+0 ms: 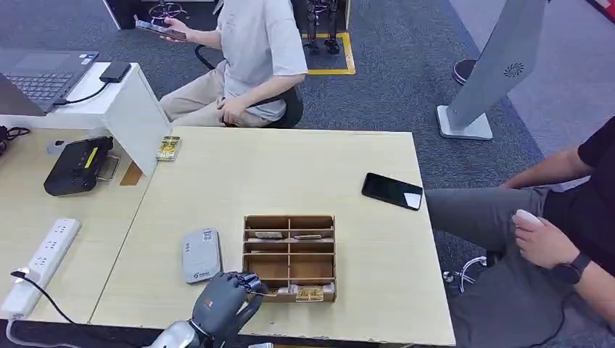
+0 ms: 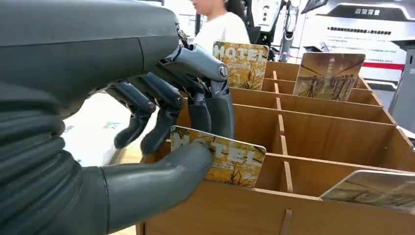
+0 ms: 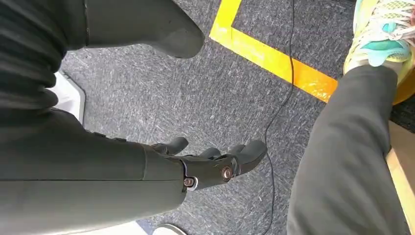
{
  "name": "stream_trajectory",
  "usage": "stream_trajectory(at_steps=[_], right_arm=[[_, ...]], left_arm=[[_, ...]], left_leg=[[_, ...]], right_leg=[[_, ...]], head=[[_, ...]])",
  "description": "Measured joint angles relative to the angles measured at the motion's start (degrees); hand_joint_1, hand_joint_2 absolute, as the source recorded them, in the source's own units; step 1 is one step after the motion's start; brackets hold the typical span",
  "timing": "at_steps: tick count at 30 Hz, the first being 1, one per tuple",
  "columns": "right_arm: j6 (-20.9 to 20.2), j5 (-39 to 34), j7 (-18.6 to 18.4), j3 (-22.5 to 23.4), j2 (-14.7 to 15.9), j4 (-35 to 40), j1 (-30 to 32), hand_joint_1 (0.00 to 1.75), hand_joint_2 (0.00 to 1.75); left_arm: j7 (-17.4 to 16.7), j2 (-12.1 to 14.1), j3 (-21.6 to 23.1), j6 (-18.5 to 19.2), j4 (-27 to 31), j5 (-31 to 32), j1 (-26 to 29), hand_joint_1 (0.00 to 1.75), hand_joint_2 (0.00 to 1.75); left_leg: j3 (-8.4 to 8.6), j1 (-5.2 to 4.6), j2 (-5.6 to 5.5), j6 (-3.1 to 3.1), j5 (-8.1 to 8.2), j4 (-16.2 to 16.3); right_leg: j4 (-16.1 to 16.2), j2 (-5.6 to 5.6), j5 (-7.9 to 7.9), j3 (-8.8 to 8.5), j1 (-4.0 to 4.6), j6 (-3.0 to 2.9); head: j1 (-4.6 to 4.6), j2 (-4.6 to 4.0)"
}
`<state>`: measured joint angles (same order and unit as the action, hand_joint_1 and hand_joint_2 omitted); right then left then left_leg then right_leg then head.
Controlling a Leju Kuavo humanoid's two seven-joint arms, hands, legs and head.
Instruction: Pass the card to the sensor for recognition and then transmit it.
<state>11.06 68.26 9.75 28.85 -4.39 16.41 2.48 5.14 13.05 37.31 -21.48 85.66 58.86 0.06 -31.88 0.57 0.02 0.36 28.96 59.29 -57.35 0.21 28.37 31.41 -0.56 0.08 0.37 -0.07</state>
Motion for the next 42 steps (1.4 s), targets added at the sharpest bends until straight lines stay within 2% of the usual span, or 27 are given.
stream_trajectory(at_steps=[2,3,7,10,14,24,28,32,37,40,42], right_arm=[[-0.04,0.0,-0.15,-0.02,0.0,0.15,0.01,0.0,1.75],[-0.07,-0.02,-0.15,-0.02,0.0,0.17,0.01,0.0,1.75],[-0.39,-0.35,-0.5,-0.07,0.0,0.48,0.04,0.0,1.75],[-0.74,-0.42,-0.52,-0.13,0.0,0.66,0.11,0.0,1.75],[-0.59,-0.74,-0.28,-0.15,0.0,0.85,0.31,0.0,1.75],[-0.46,-1.03,-0.13,-0.15,0.0,1.09,0.53,0.0,1.75],[-0.26,-1.49,0.2,-0.15,0.0,1.07,0.53,0.0,1.75],[0.26,-1.68,0.55,-0.15,0.0,0.98,0.52,0.0,1.75],[0.33,-1.66,0.87,-0.15,0.0,0.81,0.42,0.0,1.75],[0.44,-1.62,0.87,-0.17,0.0,0.57,0.27,0.0,1.75],[0.63,-1.62,0.83,-0.2,0.0,0.42,0.2,0.0,1.75]], left_arm=[[0.31,0.0,0.0,0.5,0.0,-0.52,-0.01,1.75,1.75],[0.39,-0.02,0.0,0.7,0.0,-0.83,-0.01,1.69,1.75],[1.09,-0.02,-0.02,1.18,0.0,-3.66,-0.02,1.75,1.75],[3.41,0.24,-0.64,2.32,0.88,-9.32,-0.2,1.75,1.75],[5.75,1.49,-2.43,6.06,5.64,-17.18,-0.96,1.75,1.75],[6.35,2.4,-3.45,6.6,10.16,-18.14,-1.33,1.75,1.75],[9.38,3.39,-3.89,6.56,13.25,-22.58,-2.33,1.75,1.75],[11.14,4.88,-5.53,9.15,17.72,-27.2,-4.23,1.75,1.75],[11.8,6.3,-7.39,11.03,21.79,-31.03,-6.81,1.75,1.75],[11.6,7.17,-8.74,10.71,23.28,-30.6,-8.14,1.75,1.75],[10.34,7.56,-9.88,9.19,23.78,-27.88,-8.68,1.75,1.75]], left_leg=[[0.0,0.0,0.0,0.0,0.0,0.0],[0.0,0.0,0.0,0.0,0.0,0.0],[0.0,0.0,0.0,0.0,0.0,0.0],[0.0,0.0,0.0,0.0,0.0,0.0],[0.0,0.0,-0.01,0.0,-0.01,0.0],[-0.01,0.0,0.0,0.0,0.0,0.0],[-0.02,0.0,-0.01,0.0,-0.01,0.0],[0.0,0.01,0.0,0.01,-0.02,0.0],[0.0,0.01,0.0,0.0,-0.03,0.0],[-0.01,0.01,0.0,0.0,-0.04,0.0],[-0.01,0.01,0.0,0.0,-0.03,0.0]], right_leg=[[0.0,0.0,0.0,0.0,0.0,0.0],[0.0,0.0,0.0,0.0,0.0,0.0],[0.0,0.0,0.0,0.0,0.0,0.0],[0.0,0.0,0.0,0.0,0.0,0.0],[0.0,-0.01,0.0,0.0,0.0,0.0],[0.0,0.01,0.0,0.01,0.0,0.0],[0.0,0.0,0.0,0.02,0.0,0.0],[-0.01,0.0,-0.01,0.01,0.01,-0.01],[-0.01,0.0,-0.01,0.01,0.01,-0.01],[-0.01,0.0,-0.01,0.01,0.01,-0.01],[-0.01,0.01,-0.01,0.01,0.01,-0.01]], head=[[0.0,0.0],[0.0,0.0],[0.0,0.0],[0.0,0.0],[0.0,0.0],[-0.02,0.0],[0.0,0.0],[-0.02,0.0],[0.0,0.0],[-0.02,0.0],[-0.02,0.0]])
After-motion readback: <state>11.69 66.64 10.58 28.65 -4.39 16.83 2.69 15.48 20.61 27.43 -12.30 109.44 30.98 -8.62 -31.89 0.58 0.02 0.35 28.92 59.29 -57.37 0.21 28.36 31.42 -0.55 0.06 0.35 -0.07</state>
